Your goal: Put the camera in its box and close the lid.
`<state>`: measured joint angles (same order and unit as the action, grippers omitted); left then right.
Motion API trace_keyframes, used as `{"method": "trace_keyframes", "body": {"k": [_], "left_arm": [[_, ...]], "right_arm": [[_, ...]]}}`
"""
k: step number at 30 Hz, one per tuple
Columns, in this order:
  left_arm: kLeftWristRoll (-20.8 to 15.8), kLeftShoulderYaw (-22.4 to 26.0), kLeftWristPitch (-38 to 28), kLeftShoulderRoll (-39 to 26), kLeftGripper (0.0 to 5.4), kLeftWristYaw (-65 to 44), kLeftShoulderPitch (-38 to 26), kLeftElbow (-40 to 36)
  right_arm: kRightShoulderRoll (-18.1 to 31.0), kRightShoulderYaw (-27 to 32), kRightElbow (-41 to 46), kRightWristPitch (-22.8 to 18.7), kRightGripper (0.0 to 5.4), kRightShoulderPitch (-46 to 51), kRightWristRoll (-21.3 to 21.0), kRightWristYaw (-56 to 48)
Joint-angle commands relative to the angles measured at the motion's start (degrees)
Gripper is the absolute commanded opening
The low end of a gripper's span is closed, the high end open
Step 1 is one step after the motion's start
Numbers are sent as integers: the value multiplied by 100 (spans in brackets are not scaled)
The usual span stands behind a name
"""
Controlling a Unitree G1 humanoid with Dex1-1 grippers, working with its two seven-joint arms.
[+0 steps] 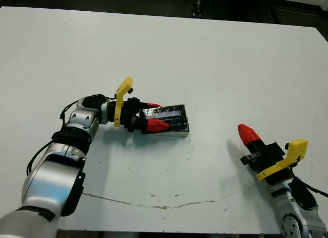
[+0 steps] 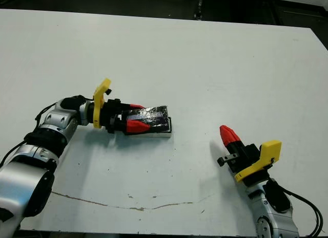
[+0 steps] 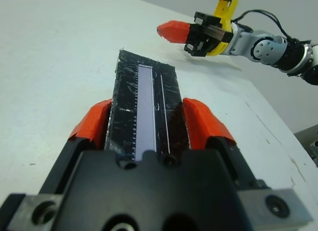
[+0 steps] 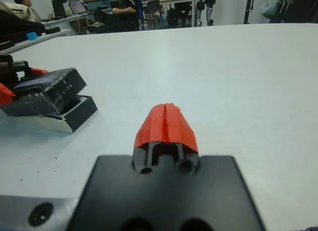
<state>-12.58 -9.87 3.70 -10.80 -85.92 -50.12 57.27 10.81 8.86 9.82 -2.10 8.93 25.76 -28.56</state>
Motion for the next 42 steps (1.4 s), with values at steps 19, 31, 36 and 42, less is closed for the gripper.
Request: {"method": "trace_keyframes", "body": {"k": [19,31,36,42], "left_arm": [[631,-328,-134,911,307,82,-150,1347],[884,-385,-989,922,370,338,-42,1301],[1022,-331,-992,823,438,669,28,1235],[1106,-302,-1156,732,528,868,147,1168]], "right_arm": [[69,84,-59,-35,0,47,19,9],[109,79,-56,11,0,45,-33,-2],[91,89,-44,-20,0,50,-12,17],[95,87,-21,-34,0,69,-20,28]]}}
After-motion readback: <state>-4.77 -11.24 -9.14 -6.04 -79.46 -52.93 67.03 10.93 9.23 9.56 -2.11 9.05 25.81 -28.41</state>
